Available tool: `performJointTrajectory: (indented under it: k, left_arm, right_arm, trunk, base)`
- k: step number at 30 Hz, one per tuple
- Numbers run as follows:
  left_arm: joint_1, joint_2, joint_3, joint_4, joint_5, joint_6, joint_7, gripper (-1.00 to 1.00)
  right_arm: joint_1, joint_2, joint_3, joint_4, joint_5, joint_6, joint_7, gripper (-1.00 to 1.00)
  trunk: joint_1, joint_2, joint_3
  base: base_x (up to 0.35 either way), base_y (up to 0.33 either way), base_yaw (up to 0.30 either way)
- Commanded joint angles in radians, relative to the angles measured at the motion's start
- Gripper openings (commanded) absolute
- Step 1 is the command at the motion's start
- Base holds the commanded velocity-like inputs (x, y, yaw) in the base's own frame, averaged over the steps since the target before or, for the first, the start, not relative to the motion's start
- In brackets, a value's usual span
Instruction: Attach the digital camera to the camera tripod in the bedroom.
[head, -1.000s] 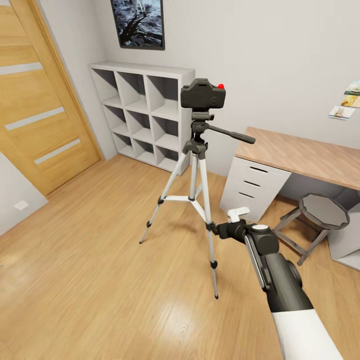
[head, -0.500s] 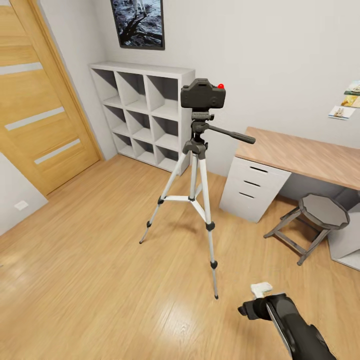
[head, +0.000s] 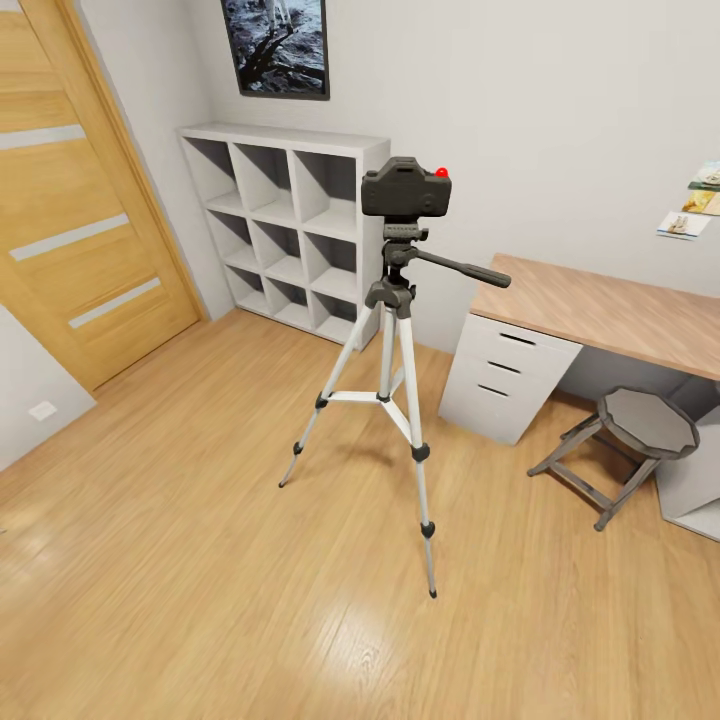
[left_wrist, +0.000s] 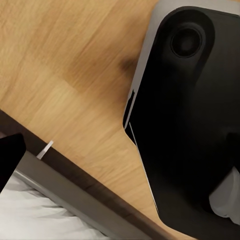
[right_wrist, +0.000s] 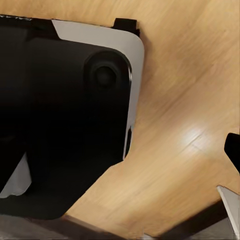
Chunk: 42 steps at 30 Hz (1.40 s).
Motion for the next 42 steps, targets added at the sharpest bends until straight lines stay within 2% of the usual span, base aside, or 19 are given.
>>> performJointTrajectory:
  k: [1, 5, 8, 21, 26, 34, 35, 42]
  left_arm:
    - [-0.001, 0.000, -0.008, -0.001, 0.006, 0.004, 0.003, 1.00]
    - [-0.001, 0.000, -0.008, -0.001, 0.006, 0.006, 0.003, 1.00]
    - [-0.001, 0.000, -0.008, -0.001, 0.006, 0.007, 0.003, 1.00]
    - [-0.001, 0.000, -0.008, -0.001, 0.006, 0.014, 0.002, 1.00]
    - [-0.001, 0.000, -0.008, -0.001, 0.006, 0.015, 0.002, 1.00]
    - [0.000, 0.000, -0.008, -0.001, 0.006, 0.015, 0.001, 1.00]
    - [0.020, 0.000, -0.008, 0.000, 0.006, -0.004, 0.009, 1.00]
    - [0.052, -0.005, -0.008, 0.000, 0.006, -0.004, 0.005, 1.00]
  right_arm:
    - [0.000, -0.001, -0.010, 0.030, 0.010, -0.019, 0.001, 1.00]
    - [0.000, -0.016, -0.009, 0.136, 0.008, -0.109, -0.018, 1.00]
    - [0.002, -0.025, -0.009, 0.161, 0.007, -0.138, -0.024, 1.00]
    - [0.066, -0.037, -0.011, 0.187, 0.002, -0.192, -0.031, 1.00]
    - [0.118, -0.035, -0.013, 0.188, 0.001, -0.229, -0.031, 1.00]
    - [0.137, -0.034, -0.013, 0.189, 0.000, -0.233, -0.029, 1.00]
    - [0.140, -0.028, -0.015, 0.190, -0.010, -0.208, -0.057, 1.00]
    - [0.142, -0.021, -0.016, 0.190, -0.015, -0.208, -0.067, 1.00]
  trunk:
    - [0.000, -0.002, -0.001]
    - [0.000, -0.002, -0.001]
    - [0.000, -0.002, -0.001]
    - [0.000, -0.002, -0.001]
    - [0.000, -0.002, -0.001]
    - [0.000, -0.002, -0.001]
    - [0.000, -0.002, -0.001]
    - [0.000, -0.002, 0.008]
  base:
    - [0.000, 0.000, 0.000]
    - [0.000, 0.000, 0.000]
    - [0.000, 0.000, 0.000]
    - [0.000, 0.000, 0.000]
    - [0.000, 0.000, 0.000]
    - [0.000, 0.000, 0.000]
    - [0.000, 0.000, 0.000]
    - [0.000, 0.000, 0.000]
